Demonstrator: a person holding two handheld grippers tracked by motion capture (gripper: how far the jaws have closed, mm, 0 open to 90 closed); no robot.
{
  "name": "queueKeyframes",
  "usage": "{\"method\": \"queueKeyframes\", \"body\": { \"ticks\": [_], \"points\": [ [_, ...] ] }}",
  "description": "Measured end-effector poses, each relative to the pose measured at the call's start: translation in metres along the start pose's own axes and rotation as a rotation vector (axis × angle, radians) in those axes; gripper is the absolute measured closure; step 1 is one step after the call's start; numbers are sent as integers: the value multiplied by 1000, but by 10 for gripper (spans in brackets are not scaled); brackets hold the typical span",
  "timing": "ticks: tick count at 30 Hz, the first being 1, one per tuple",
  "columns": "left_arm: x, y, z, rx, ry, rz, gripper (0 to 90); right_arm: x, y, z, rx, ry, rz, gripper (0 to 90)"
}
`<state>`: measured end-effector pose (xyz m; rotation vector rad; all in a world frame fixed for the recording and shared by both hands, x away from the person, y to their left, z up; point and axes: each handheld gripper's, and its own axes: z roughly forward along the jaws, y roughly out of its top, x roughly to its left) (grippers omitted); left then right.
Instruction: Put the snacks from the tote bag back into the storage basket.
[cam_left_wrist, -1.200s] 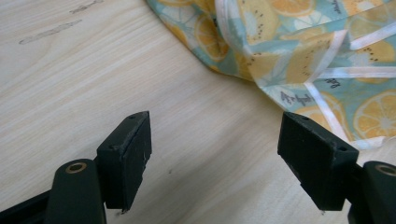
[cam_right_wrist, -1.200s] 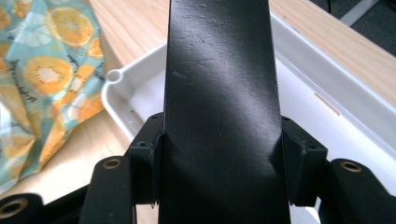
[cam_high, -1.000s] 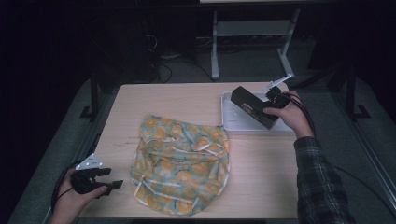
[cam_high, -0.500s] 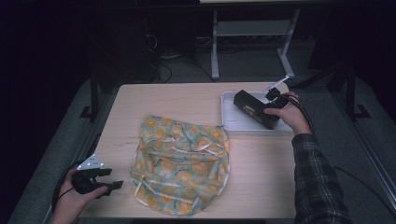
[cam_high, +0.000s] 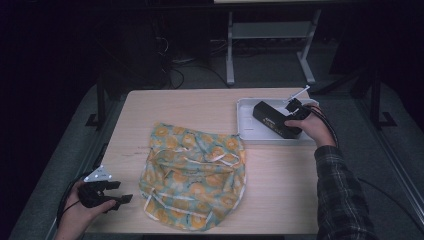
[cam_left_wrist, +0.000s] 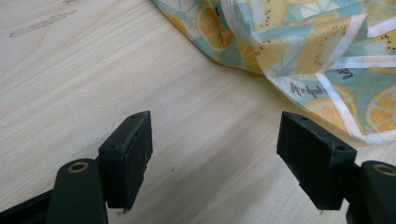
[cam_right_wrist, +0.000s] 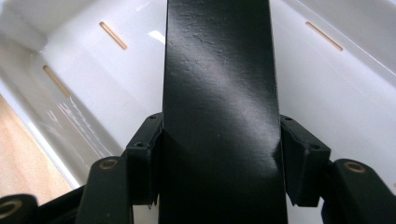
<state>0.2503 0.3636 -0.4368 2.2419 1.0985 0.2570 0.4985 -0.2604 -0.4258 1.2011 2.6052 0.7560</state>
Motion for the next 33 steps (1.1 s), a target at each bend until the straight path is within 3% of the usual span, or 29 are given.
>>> {"method": "queueKeyframes", "body": {
  "ticks": [8,13,16,19,25,28,33],
  "points": [
    [1,-1,0,7,-1,5,265,1,2,-1,-14,6,26,357],
    [3,-1,-1,2,0,2,265,2,6,-15,-78,25,62,339],
    [4,-1,-1,-2,0,-3,265,3,13,-22,-69,1,68,334],
    [4,0,-2,-3,-2,0,265,0,22,-29,-104,-17,103,394],
    [5,1,-2,-10,-9,-6,265,-7,35,-32,-131,-49,170,651],
    [3,2,-1,-10,-16,2,265,-9,41,-26,-102,-75,188,772],
    [2,2,0,-7,-30,-3,265,-12,49,-15,-92,-72,218,890]
  ]
}}
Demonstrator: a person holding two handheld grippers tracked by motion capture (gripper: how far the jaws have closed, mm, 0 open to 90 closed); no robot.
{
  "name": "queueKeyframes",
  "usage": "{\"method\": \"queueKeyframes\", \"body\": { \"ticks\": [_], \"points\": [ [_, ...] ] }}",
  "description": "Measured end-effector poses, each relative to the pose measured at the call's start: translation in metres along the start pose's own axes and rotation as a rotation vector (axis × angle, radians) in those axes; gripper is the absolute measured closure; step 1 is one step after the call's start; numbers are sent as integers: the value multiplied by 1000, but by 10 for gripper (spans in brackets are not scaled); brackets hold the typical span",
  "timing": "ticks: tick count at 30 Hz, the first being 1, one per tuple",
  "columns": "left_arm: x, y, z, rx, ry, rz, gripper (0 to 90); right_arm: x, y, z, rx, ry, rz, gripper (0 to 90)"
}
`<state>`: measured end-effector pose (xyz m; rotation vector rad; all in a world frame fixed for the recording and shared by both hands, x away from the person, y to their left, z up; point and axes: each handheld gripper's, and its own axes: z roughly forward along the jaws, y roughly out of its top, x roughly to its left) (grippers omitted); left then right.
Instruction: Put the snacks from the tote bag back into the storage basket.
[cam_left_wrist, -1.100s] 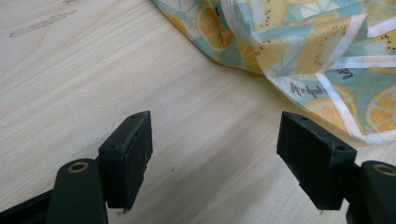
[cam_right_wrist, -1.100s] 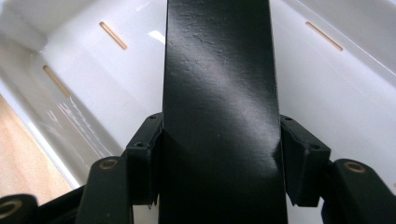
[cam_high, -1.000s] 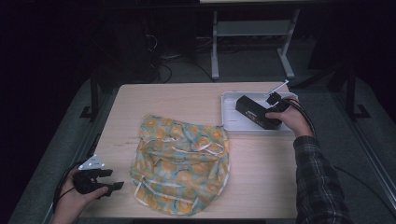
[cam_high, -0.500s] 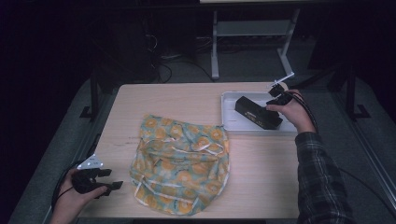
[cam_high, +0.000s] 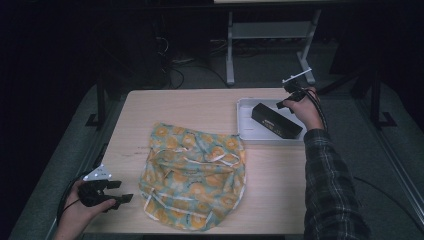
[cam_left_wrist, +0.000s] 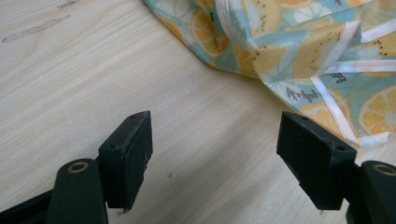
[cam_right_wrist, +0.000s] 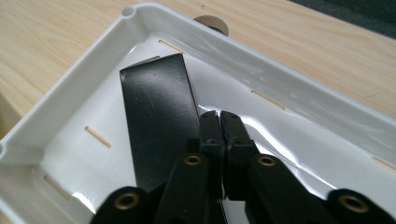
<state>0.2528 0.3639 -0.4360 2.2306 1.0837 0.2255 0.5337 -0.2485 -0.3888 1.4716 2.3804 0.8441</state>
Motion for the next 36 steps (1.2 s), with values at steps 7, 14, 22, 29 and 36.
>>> {"method": "queueKeyframes", "body": {
  "ticks": [7,14,22,29,36],
  "points": [
    [0,-1,1,0,-5,-1,265,-6,-5,16,61,-10,24,894],
    [1,-1,-1,-2,-4,-5,265,-1,-7,18,77,-2,19,894],
    [0,-2,-3,-5,-1,-6,265,10,-8,18,112,12,-16,894],
    [1,-3,-5,-10,3,-13,265,16,-15,17,133,21,-46,894],
    [-1,-2,-4,-7,-2,-10,265,17,-23,12,144,28,-56,895]
  ]
}}
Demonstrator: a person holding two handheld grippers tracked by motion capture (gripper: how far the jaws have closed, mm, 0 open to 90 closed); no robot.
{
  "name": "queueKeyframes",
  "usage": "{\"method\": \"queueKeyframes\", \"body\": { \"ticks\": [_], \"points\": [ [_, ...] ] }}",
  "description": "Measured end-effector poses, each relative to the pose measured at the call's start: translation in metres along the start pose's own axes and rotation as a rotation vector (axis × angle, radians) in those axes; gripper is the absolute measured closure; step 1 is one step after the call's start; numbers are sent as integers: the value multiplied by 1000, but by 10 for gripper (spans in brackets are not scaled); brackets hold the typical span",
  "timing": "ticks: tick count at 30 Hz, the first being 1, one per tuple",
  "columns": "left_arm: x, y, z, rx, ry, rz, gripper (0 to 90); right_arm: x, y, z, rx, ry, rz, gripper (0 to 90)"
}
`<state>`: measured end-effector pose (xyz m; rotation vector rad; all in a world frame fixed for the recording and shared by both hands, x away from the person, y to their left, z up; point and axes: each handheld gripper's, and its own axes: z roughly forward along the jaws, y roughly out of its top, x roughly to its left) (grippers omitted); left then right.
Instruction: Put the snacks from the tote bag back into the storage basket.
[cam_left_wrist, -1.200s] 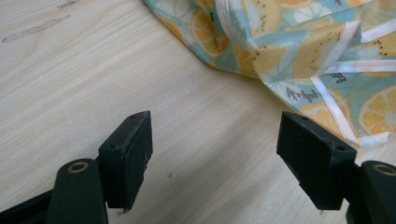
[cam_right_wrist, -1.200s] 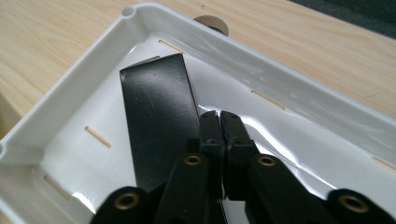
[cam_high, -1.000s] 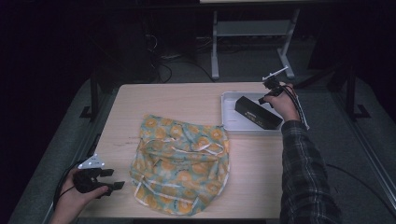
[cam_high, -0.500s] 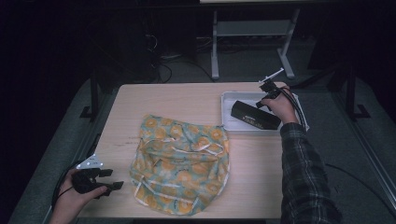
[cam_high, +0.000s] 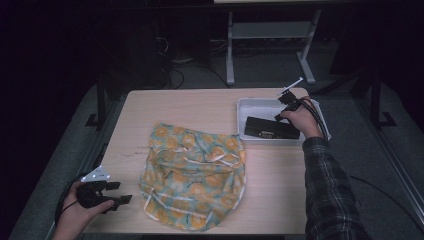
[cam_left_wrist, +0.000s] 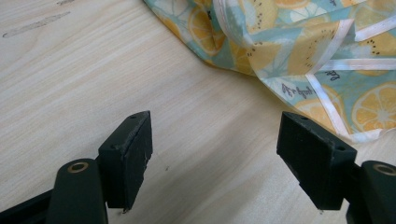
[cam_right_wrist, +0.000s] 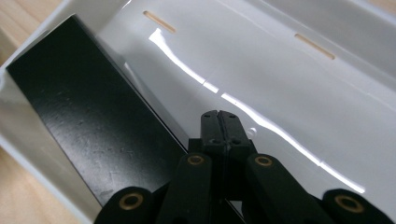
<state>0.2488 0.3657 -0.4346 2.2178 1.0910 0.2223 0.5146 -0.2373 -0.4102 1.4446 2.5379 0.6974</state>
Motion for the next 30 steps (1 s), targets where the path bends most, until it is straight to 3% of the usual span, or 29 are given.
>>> {"method": "queueKeyframes", "body": {
  "ticks": [17,23,30],
  "points": [
    [0,1,-1,1,3,9,264,4,-16,-1,4,2,-12,890],
    [2,2,1,4,0,10,264,7,-14,-14,-60,-12,-24,802],
    [4,5,-1,1,3,7,254,18,-16,-34,-113,-20,-55,595]
  ]
}}
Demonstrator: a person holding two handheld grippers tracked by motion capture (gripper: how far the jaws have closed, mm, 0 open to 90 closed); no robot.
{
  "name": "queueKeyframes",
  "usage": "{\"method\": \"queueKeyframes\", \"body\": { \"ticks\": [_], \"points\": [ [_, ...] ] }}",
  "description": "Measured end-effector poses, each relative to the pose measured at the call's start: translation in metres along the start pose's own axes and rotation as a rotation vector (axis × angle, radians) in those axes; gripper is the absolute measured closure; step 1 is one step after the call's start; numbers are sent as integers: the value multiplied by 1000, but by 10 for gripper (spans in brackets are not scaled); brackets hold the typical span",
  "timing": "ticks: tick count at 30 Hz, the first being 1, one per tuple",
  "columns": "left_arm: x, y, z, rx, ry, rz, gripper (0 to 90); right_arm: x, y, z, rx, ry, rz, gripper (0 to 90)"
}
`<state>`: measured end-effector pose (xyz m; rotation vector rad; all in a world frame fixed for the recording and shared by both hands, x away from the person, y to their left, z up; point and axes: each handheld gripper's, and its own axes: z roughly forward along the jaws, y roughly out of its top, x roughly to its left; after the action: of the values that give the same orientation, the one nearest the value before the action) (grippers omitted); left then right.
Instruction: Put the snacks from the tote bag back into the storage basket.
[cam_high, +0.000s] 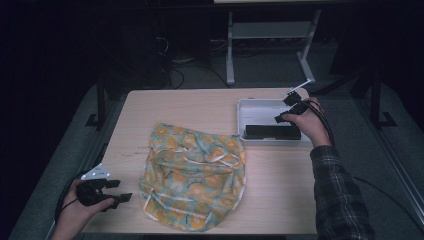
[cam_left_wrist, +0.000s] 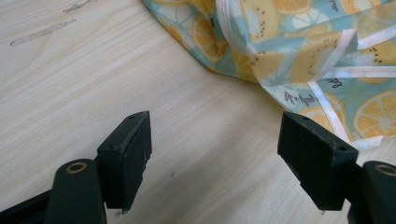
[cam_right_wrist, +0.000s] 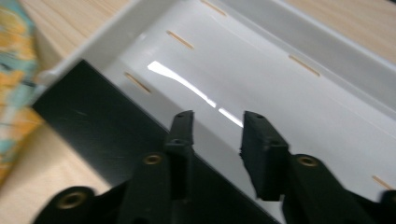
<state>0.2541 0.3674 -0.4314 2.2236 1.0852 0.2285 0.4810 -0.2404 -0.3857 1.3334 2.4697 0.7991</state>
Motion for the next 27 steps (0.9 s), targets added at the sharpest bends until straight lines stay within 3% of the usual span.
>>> {"method": "queueKeyframes", "body": {
  "ticks": [7,15,19,27],
  "points": [
    [4,1,-1,-10,-2,-5,250,12,-1,-16,-19,13,-20,458],
    [7,2,-1,-23,2,-29,232,26,-14,-22,-65,34,-17,417],
    [7,3,-1,-20,2,-26,232,32,-24,-24,-85,31,-22,387],
    [7,5,1,-16,0,-26,226,49,-44,-34,-130,73,-33,314]
  ]
}}
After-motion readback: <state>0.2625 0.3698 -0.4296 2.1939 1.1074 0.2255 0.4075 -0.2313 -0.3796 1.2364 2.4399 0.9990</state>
